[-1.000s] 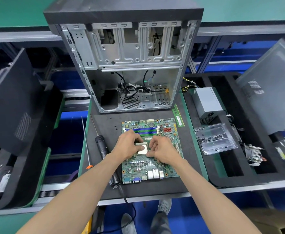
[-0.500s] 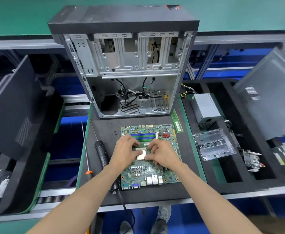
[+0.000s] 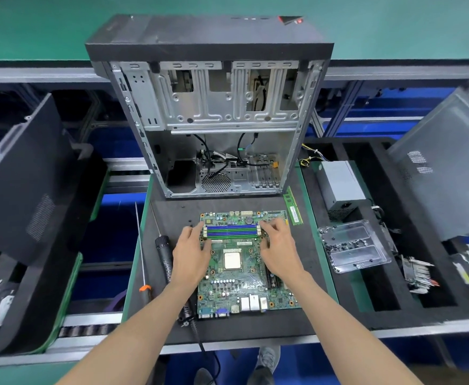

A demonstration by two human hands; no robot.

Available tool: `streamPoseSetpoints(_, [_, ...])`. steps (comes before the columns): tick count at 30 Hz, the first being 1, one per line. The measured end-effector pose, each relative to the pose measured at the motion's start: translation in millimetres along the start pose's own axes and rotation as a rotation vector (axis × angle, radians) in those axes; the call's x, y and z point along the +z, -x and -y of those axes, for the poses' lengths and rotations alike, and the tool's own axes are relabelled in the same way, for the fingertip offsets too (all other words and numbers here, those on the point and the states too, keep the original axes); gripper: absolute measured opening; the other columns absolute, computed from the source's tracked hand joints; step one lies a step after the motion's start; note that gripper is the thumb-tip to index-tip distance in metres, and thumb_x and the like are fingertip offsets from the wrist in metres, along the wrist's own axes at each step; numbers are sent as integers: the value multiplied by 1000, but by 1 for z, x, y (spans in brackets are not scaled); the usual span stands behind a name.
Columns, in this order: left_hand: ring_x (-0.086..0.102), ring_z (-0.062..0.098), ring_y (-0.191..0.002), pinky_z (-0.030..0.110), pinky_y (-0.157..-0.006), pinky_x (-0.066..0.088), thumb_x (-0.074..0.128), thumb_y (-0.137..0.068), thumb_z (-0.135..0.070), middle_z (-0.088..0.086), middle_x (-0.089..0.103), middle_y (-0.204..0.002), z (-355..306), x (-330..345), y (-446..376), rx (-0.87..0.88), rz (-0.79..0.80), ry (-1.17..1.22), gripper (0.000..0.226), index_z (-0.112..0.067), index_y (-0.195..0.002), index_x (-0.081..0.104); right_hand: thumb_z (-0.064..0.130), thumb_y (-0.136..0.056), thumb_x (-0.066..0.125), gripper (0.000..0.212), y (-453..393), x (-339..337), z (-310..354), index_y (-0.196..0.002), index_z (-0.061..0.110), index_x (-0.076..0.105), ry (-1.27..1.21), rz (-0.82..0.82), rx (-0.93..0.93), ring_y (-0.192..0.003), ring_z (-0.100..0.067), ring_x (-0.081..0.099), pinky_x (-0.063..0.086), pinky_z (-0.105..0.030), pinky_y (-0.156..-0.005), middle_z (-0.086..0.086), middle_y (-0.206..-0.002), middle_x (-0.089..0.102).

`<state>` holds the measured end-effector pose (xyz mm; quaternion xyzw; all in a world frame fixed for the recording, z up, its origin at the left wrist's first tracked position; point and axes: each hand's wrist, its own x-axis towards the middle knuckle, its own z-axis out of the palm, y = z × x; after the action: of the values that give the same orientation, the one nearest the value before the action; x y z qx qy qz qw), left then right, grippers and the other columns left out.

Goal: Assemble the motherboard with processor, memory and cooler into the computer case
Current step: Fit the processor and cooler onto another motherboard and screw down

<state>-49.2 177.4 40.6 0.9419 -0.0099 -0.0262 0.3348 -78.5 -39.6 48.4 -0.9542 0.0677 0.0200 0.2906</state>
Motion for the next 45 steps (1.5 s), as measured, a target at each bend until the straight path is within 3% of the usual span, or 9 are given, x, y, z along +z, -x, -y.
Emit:
streamPoseSetpoints(6, [50, 25, -103, 38, -82, 44, 54, -100, -20, 5, 49, -111, 0, 3, -1, 7, 53, -98, 52, -11, -149, 41, 1, -95, 59, 39, -15, -15, -6, -133, 7, 64, -173, -99, 127, -94, -18, 57, 49, -35, -92, -3, -113, 52])
streamPoseSetpoints(10, [49, 25, -109, 38, -86, 44, 54, -100, -21, 5, 50, -116, 0, 4, -1, -9, 62, -85, 54, -10, -151, 39, 3, -100, 54, 25, -34, -35, -20, -124, 1, 59, -112, -321, 372, -101, -24, 52, 35, -30, -85, -14, -123, 50])
streamPoseSetpoints(16, [47, 24, -111, 35, -92, 42, 56, -100, -22, 6, 50, -119, -2, 2, 0, -26, 70, -70, 54, -9, -149, 41, 11, -100, 61, 32, -53, -39, -29, -128, -2, 50, -17, -130, 571, -113, -38, 55, 41, -39, -91, -21, -134, 45])
streamPoseSetpoints(20, [49, 23, -108, 34, -91, 44, 57, -99, -22, 5, 50, -119, -3, 1, -1, -29, 71, -70, 52, -9, -148, 43, 10, -96, 67, 17, -60, -37, -31, -100, 9, 51, -71, -155, 640, -91, -32, 53, 42, -35, -78, -16, -107, 50])
streamPoseSetpoints(24, [50, 23, -112, 36, -94, 44, 58, -97, -21, 4, 51, -119, -5, -1, -2, -41, 73, -53, 53, -9, -146, 44, 4, -90, 70, 32, -58, -41, -37, -73, 12, 44, -107, -190, 677, -74, -26, 49, 39, -32, -60, -10, -82, 52])
streamPoseSetpoints(33, [45, 28, -123, 37, -99, 40, 60, -94, -20, 10, 50, -126, -14, -4, -3, -76, 89, -71, 58, -6, -147, 43, -1, -85, 69, 16, -35, -51, -36, -76, 6, 57, -170, -177, 748, -81, -31, 59, 45, -32, -68, -16, -87, 60])
streamPoseSetpoints(38, [41, 27, -119, 36, -99, 38, 62, -91, -20, 9, 47, -125, -15, -6, -1, -75, 62, -69, 57, -8, -145, 47, -9, -81, 60, 44, -20, -53, -35, -53, 16, 37, -160, -238, 725, -71, -30, 46, 28, -30, -48, -6, -62, 43])
streamPoseSetpoints(42, [36, 21, -107, 36, -99, 40, 66, -86, -12, 5, 48, -120, -21, -3, 6, 74, -62, -61, 51, -14, -135, 55, -4, -86, 66, 21, -2, -51, -29, -78, 16, 61, -355, -326, 735, -79, -27, 52, 35, -30, -54, -3, -79, 60])
streamPoseSetpoints(45, [37, 9, -106, 14, -95, 35, 65, -89, -10, -7, 51, -115, -36, 1, 12, 161, -27, 32, 36, -20, -124, 62, 1, -88, 73, 9, 8, -47, -15, -94, 6, 69, -692, -342, 705, -75, -19, 64, 45, -31, -64, -5, -86, 73])
